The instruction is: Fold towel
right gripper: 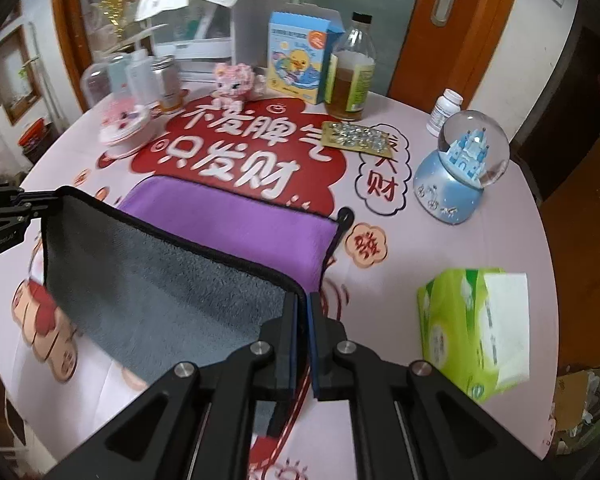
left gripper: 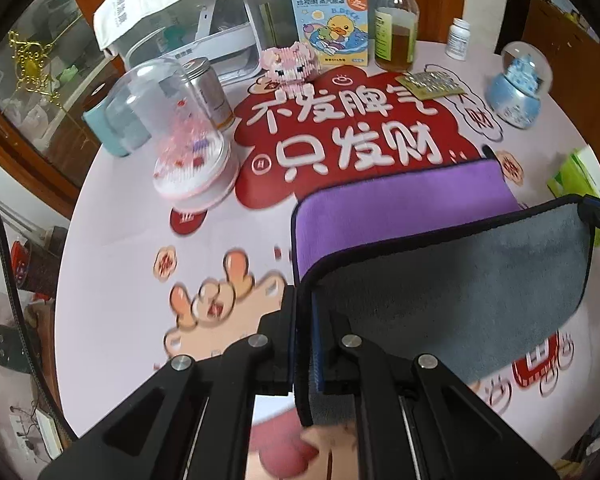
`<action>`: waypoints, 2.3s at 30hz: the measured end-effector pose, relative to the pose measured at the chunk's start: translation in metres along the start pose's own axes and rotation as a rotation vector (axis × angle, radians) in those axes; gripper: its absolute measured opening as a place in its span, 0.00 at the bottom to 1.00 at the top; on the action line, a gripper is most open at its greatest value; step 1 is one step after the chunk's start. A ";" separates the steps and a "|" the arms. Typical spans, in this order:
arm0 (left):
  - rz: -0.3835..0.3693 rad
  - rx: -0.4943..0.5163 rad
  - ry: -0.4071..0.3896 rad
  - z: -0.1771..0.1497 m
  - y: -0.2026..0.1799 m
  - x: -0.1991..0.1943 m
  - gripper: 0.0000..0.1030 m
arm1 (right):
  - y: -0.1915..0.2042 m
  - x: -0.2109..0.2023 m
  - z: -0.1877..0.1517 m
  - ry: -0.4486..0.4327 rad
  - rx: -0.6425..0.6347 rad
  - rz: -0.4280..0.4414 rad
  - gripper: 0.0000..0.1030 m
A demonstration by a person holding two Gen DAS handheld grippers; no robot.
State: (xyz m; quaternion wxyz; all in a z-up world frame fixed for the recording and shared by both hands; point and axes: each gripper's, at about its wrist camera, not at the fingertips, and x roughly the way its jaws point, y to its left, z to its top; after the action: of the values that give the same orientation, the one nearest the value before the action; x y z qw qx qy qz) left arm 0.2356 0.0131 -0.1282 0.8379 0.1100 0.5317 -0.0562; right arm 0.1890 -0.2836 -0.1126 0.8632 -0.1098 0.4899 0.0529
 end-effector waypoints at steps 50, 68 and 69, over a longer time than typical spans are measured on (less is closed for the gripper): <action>0.029 -0.190 -0.068 0.047 0.007 0.043 0.96 | -0.003 0.058 0.043 -0.005 0.157 -0.037 0.41; -0.028 -0.257 -0.183 -0.032 -0.010 -0.071 0.99 | 0.028 -0.033 -0.010 -0.068 0.222 0.001 0.54; -0.029 -0.260 -0.188 -0.036 -0.011 -0.076 0.99 | 0.028 -0.039 -0.012 -0.074 0.224 0.002 0.54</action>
State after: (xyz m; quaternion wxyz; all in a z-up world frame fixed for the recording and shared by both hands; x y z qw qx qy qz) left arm 0.1690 0.0097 -0.0752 0.8902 -0.0126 0.4553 -0.0089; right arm 0.1536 -0.2583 -0.0892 0.8876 -0.0101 0.4605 0.0024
